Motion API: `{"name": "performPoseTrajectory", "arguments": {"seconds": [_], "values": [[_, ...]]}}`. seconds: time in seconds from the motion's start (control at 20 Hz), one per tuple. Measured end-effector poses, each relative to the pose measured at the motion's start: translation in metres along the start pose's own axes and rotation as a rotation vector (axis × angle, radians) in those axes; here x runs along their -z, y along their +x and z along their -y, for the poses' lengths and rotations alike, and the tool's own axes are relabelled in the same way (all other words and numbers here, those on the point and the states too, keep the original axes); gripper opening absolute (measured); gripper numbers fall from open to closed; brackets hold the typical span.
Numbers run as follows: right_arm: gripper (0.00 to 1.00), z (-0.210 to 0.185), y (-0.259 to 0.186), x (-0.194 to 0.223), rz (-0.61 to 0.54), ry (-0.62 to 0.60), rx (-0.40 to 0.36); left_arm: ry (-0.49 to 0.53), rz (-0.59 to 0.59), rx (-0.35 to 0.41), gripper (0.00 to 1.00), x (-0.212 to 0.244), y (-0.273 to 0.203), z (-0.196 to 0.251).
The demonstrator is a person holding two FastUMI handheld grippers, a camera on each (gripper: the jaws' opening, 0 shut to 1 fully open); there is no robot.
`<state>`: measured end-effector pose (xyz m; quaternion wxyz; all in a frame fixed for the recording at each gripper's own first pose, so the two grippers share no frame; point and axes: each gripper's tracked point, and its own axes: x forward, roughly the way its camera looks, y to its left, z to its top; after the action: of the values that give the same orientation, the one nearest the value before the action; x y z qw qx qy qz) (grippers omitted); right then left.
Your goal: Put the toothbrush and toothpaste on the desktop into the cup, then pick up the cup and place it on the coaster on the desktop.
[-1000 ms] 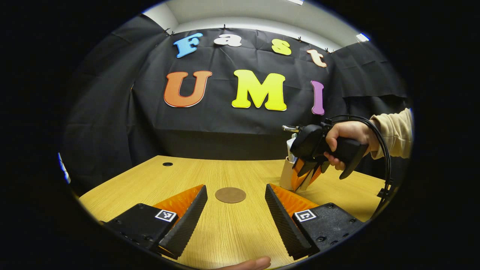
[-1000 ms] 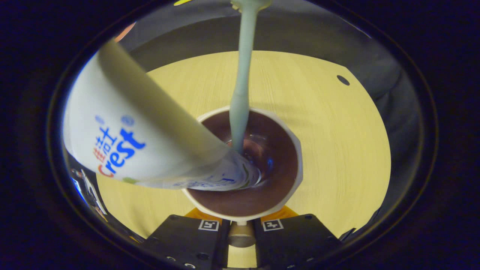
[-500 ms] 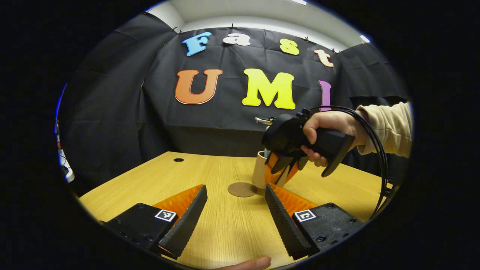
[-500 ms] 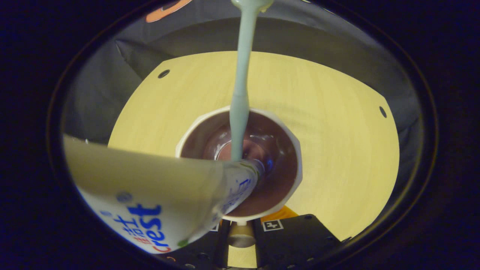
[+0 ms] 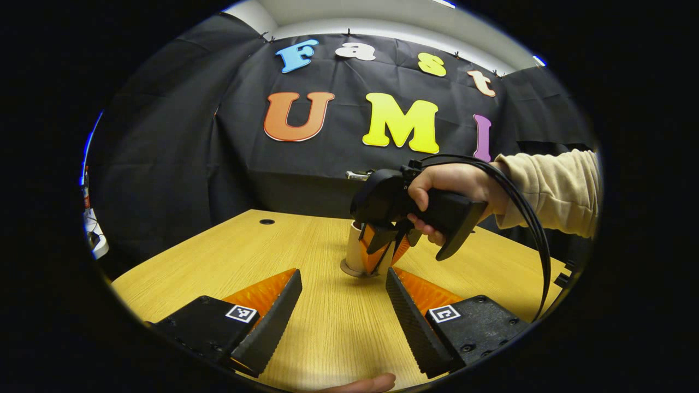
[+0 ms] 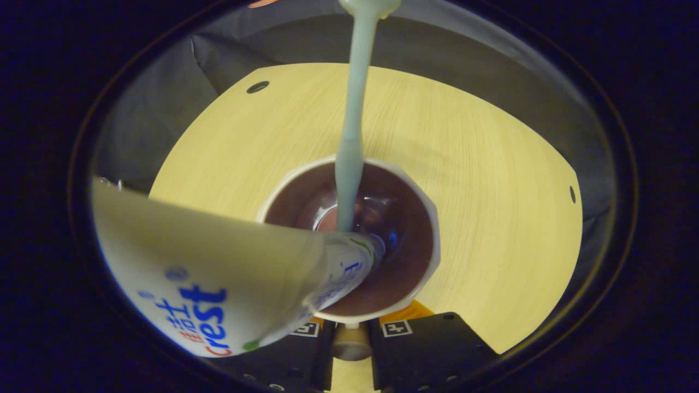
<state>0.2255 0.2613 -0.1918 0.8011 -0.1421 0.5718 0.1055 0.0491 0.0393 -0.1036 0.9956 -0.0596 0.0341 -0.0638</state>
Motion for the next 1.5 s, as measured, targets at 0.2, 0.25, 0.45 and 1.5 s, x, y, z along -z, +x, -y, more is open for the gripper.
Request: {"name": "performPoseTrajectory", "arguments": {"seconds": [0.2, 0.25, 0.45, 1.5], "values": [[0.27, -0.003, -0.007, -0.002, 0.026, -0.012, -0.003, -0.025, -0.032, -0.021, 0.99, 0.007, 0.002, -0.006], [0.31, 0.0, -0.01, -0.003, 0.038, -0.01, 0.005, -0.027, -0.036, -0.028, 0.99, 0.008, 0.0, -0.008], [0.52, -0.002, -0.03, 0.003, 0.096, 0.009, -0.034, -0.01, -0.032, -0.054, 0.98, 0.004, -0.003, -0.014], [0.96, 0.089, -0.231, 0.19, 1.037, 0.108, 0.207, 0.055, 0.072, -0.051, 0.98, -0.046, -0.078, 0.041]]}}
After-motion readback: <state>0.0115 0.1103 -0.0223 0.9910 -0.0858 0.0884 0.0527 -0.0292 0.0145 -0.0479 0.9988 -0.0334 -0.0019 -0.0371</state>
